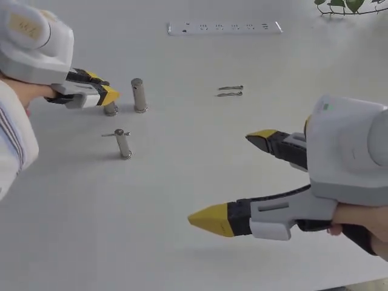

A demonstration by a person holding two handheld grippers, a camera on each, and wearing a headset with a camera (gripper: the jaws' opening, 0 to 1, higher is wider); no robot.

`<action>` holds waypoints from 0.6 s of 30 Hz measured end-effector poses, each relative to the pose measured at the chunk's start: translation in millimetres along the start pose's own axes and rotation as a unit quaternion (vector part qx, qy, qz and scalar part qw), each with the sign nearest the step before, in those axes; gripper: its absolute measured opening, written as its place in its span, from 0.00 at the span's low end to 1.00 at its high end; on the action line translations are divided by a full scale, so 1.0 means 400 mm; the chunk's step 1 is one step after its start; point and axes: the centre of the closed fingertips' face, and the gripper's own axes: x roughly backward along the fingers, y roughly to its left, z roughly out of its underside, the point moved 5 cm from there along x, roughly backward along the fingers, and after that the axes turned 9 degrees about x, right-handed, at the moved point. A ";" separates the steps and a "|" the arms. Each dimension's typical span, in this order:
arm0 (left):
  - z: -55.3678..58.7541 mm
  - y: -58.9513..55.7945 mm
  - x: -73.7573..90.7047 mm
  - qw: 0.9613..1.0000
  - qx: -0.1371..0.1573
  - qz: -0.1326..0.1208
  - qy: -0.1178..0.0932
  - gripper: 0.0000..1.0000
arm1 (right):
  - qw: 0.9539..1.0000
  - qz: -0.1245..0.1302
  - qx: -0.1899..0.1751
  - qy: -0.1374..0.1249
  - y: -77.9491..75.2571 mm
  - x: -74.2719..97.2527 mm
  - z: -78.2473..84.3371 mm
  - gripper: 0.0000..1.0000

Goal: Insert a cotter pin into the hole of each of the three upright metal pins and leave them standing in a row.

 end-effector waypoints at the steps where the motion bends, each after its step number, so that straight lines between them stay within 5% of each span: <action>1: 0.001 -0.001 0.001 1.000 0.003 -0.002 -0.001 0.11 | 1.000 0.000 0.001 0.000 0.000 0.000 0.000 0.97; 18: 0.010 -0.016 0.018 0.999 0.043 -0.017 -0.020 0.09 | 1.000 -0.001 0.004 -0.006 0.001 0.003 -0.009 0.97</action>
